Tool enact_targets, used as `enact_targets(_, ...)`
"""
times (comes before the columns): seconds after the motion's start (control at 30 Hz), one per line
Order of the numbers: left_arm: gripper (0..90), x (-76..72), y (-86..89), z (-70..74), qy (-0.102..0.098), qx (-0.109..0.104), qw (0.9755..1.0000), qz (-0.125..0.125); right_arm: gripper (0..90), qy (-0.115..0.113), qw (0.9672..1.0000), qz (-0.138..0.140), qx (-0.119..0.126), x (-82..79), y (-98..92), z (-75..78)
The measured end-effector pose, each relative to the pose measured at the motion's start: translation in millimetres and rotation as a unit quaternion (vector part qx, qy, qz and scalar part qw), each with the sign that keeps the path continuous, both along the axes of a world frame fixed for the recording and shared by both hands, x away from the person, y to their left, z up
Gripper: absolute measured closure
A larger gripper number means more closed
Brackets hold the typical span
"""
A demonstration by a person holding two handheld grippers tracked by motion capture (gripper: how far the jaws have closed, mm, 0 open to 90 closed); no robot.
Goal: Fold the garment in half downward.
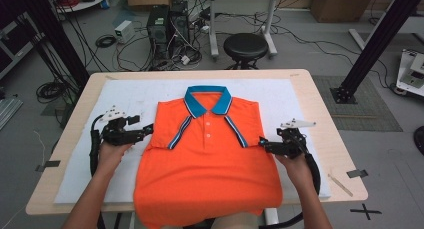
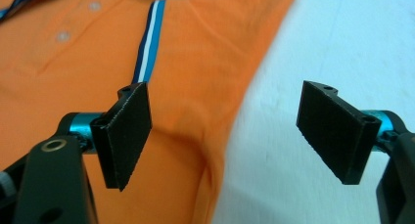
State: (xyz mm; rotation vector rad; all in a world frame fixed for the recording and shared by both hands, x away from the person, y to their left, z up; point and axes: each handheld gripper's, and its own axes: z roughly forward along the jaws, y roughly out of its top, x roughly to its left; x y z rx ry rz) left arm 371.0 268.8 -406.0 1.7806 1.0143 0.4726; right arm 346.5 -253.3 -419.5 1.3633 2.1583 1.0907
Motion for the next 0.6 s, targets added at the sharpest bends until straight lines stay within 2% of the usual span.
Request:
enact_targets(0.03, 28.2, 8.3, -0.4, 1.3, -0.001, 0.004, 1.0000, -0.005, 21.2, 0.000, 1.0000, 0.000, 0.003, 5.3, 0.6, 1.0)
enact_targets(0.07, 28.3, 8.3, -0.4, 1.3, -0.001, 0.004, 1.0000, -0.005, 21.2, 0.004, 1.0000, 0.000, 0.004, 13.9, 1.8, 2.9)
enact_targets(0.1, 28.3, 13.9, -0.8, 1.3, -0.007, 0.003, 0.9999, -0.007, 21.2, 0.004, 1.0000, 0.000, 0.004, 13.9, 1.8, 2.9)
enact_targets(0.13, 28.3, 24.8, -1.4, 1.1, -0.007, 0.010, 0.9998, -0.013, 21.2, 0.008, 1.0000, 0.002, 0.005, 27.6, 3.7, 5.9)
enact_targets(0.2, 28.1, 30.5, -2.4, 0.7, 0.001, 0.013, 0.9998, -0.012, 21.2, 0.010, 0.9999, 0.002, 0.008, 42.0, 5.1, 8.2)
enact_targets(0.23, 28.1, 35.4, -2.9, -0.8, 0.004, 0.011, 0.9999, -0.009, 21.2, 0.010, 0.9999, 0.002, 0.008, 42.0, 5.1, 8.2)
enact_targets(0.27, 26.5, 44.3, -3.5, -4.4, 0.019, 0.012, 0.9997, -0.005, 21.2, 0.021, 0.9998, 0.001, 0.000, 59.4, 9.0, 8.9)
enact_targets(0.3, 26.1, 49.6, -5.4, -6.7, 0.033, 0.016, 0.9993, 0.012, 21.2, 0.024, 0.9997, 0.000, -0.001, 63.3, 10.3, 8.7)
enact_targets(0.37, 25.7, 55.1, -7.9, -8.3, 0.042, 0.016, 0.9988, 0.017, 21.2, 0.041, 0.9990, -0.011, -0.017, 77.2, 15.6, 9.0)
enact_targets(0.5, 25.3, 57.5, -14.3, -6.0, 0.039, 0.018, 0.9991, 0.005, 21.2, 0.042, 0.9987, -0.015, -0.025, 85.3, 24.2, 15.0)
enact_targets(0.6, 25.3, 59.0, -17.1, -4.4, 0.032, 0.012, 0.9994, 0.001, 21.2, 0.038, 0.9990, -0.017, -0.017, 86.0, 28.4, 18.5)
